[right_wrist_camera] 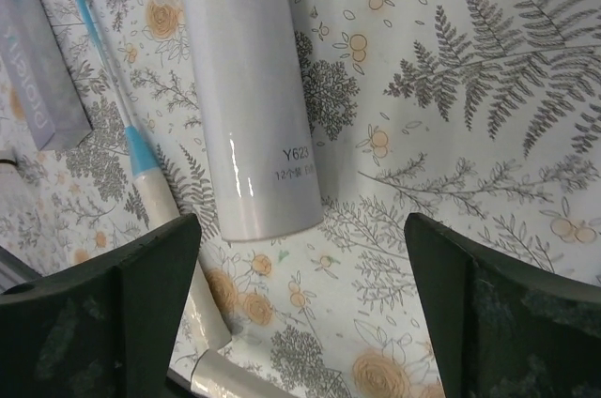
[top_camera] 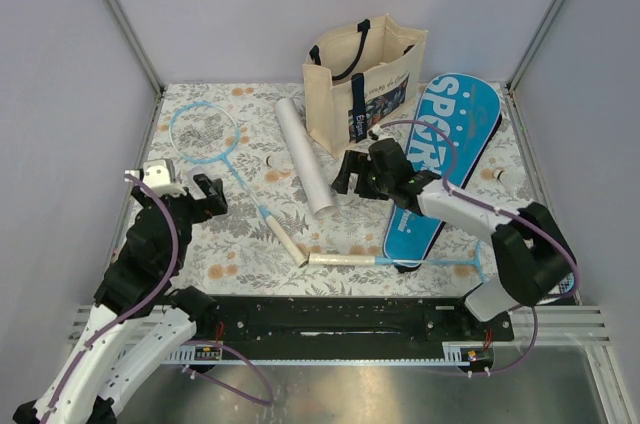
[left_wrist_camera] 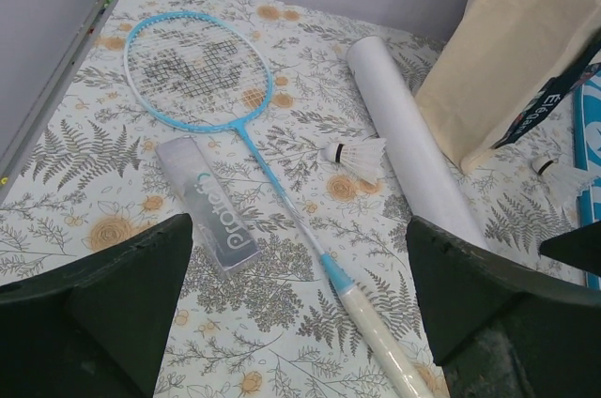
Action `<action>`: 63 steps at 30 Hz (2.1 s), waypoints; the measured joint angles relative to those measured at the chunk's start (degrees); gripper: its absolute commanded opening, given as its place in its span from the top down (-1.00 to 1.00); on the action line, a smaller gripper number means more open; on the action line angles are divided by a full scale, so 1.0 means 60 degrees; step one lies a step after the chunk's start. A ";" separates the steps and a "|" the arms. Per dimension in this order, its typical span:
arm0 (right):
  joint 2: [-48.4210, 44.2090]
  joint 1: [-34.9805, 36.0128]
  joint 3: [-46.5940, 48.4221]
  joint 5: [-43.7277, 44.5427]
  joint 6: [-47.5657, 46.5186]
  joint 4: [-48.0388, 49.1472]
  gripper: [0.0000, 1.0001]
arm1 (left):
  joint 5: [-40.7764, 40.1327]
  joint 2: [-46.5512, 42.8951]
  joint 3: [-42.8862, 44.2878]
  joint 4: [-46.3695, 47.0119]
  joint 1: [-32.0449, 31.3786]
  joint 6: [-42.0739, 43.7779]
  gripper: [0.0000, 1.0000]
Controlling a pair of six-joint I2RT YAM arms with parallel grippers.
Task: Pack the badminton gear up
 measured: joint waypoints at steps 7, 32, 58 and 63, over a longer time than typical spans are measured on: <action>0.2098 0.0532 0.1883 0.0113 -0.0200 0.0127 -0.99 | -0.0204 -0.0302 -0.0047 -0.0018 0.0000 0.0004 -0.98; 0.4772 0.0747 0.3690 -0.0273 -0.1847 -0.0758 -0.73 | 0.0124 0.0401 -0.0259 -0.0572 0.0007 -0.1504 -0.98; 0.1137 0.0772 -0.0146 -0.0710 -0.1628 0.1519 0.01 | 0.2645 0.3861 0.0947 -0.0477 0.0627 -0.3493 -0.98; 0.0171 0.0780 -0.1151 -0.0958 -0.1322 0.2390 0.02 | 0.3752 0.4390 0.0947 0.0280 0.1475 -0.3887 -0.98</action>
